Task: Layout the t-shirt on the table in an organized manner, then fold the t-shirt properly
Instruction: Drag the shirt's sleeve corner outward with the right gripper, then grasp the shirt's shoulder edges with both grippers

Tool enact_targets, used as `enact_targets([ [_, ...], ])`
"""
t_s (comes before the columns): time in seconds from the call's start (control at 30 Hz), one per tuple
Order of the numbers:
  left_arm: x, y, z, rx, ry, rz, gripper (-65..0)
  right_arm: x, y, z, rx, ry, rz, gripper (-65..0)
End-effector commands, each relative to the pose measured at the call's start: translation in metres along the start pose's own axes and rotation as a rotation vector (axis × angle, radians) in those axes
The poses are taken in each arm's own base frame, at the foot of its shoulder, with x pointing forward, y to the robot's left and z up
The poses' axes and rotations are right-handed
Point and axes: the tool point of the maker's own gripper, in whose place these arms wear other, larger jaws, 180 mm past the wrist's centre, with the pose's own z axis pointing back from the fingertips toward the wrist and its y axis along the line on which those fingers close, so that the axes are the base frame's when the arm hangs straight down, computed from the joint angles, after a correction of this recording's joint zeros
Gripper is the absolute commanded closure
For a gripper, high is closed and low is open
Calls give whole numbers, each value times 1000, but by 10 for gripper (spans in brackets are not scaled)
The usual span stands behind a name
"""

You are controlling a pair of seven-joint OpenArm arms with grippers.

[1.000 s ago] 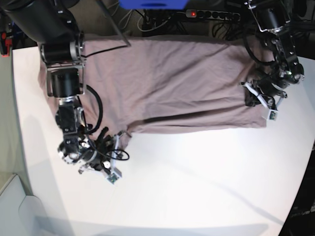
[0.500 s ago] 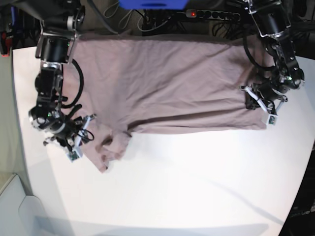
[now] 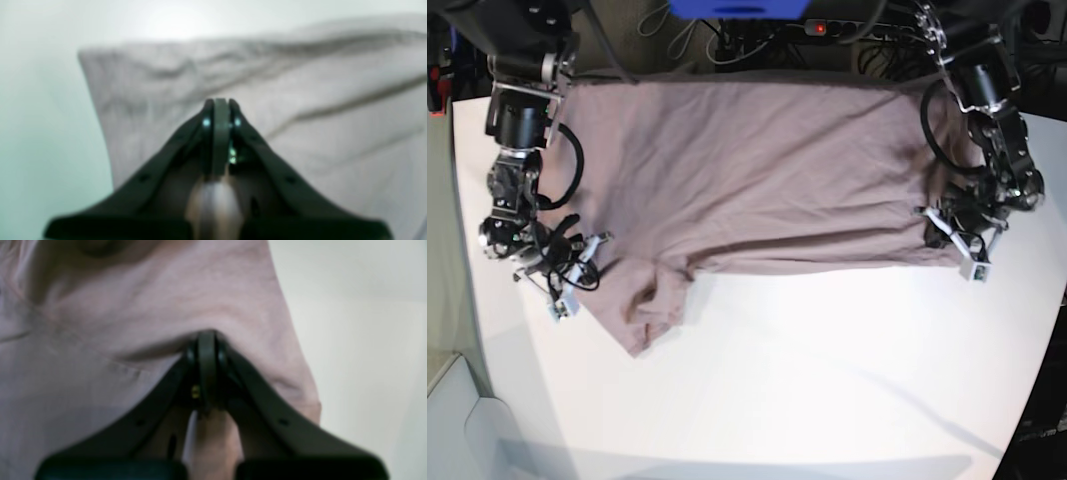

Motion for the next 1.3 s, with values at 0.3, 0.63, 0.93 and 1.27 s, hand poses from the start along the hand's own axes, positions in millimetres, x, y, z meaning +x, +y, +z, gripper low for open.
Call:
enact_targets([
  [0.3, 65, 9, -34, -5, -118, 18, -9, 39, -41, -13, -4, -86, -67, 0],
  [0.63, 166, 32, -21, 37, -273, -31, -9, 97, -92, 12, -82, -205, -50, 0],
  [0.93, 142, 33, 24, 184, -78, -180, -9, 51, -93, 36, -164, -41, 58, 0],
  [1.27, 61, -20, 47, 167, 65, -210, -9, 18, -24, 81, -163, -4, 169, 0],
])
